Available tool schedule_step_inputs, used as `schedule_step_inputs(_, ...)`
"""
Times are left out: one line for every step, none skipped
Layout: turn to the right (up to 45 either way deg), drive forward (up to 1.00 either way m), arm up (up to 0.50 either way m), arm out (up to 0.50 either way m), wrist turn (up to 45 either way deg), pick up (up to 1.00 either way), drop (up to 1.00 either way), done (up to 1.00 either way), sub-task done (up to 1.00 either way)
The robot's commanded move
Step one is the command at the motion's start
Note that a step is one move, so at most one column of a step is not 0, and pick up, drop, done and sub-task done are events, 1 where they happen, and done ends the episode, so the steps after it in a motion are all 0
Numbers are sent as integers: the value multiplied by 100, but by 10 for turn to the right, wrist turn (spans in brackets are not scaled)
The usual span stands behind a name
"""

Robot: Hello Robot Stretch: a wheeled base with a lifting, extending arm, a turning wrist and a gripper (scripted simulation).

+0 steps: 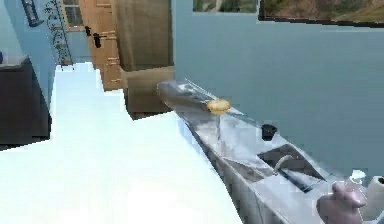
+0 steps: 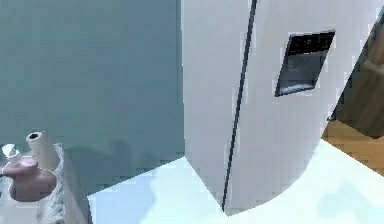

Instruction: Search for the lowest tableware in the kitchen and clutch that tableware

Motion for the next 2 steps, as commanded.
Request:
schedule_step_inputs(0,45,0,0,0,0,0,0,0)
schedule_step_inputs(-450,0,0,0,0,0,0,0,0)
